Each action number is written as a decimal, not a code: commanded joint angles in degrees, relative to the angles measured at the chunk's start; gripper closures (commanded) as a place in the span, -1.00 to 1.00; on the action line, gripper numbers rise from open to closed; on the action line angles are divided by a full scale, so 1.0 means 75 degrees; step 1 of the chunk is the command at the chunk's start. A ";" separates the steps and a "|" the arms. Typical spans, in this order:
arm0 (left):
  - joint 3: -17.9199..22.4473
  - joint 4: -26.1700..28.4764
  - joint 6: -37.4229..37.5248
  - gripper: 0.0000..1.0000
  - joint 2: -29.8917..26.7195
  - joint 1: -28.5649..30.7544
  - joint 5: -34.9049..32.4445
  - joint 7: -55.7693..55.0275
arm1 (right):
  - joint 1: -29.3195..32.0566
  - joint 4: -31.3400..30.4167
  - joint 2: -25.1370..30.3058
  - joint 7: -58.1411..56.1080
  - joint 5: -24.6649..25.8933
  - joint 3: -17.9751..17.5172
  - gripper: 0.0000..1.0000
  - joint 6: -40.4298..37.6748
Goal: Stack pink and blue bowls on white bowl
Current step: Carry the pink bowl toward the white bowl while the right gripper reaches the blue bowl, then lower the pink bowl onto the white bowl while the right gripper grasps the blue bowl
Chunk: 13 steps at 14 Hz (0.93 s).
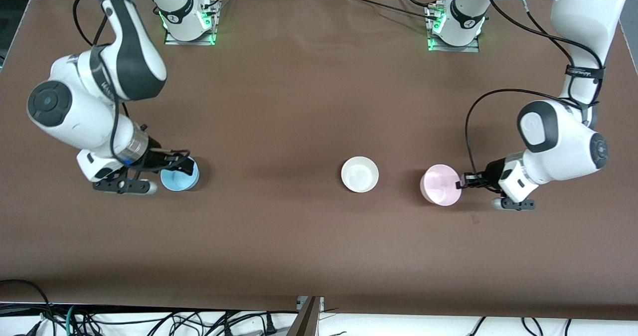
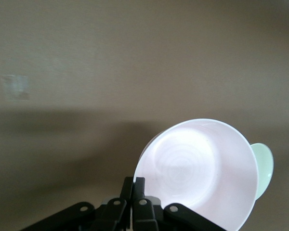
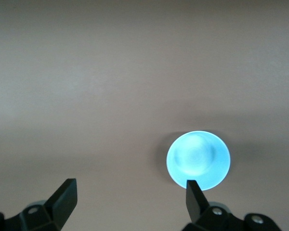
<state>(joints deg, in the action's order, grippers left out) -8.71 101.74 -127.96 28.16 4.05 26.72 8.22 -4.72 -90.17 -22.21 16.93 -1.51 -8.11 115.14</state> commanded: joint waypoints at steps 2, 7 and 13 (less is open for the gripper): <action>-0.0197 0.0005 -0.0341 1.00 -0.0017 -0.0317 -0.0187 -0.0883 | 0.0020 0.0094 -0.0248 0.0051 -0.0021 -0.0067 -0.99 -0.0059; -0.0373 -0.0030 -0.0903 1.00 0.0182 -0.1242 -0.1074 -0.2391 | 0.0533 -0.0746 -0.0718 0.0075 -0.0021 -0.0043 -0.99 0.1190; -0.0947 -0.0077 -0.1068 1.00 0.0347 -0.1513 -0.1523 -0.3182 | 0.1016 -0.1781 -0.1022 -0.0148 0.0038 0.0155 -0.98 0.2377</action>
<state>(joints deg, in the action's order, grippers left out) -14.68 101.80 -135.44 30.03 -7.44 16.95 -14.50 2.24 -101.55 -29.86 16.79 -1.49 -7.17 130.75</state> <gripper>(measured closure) 0.974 0.004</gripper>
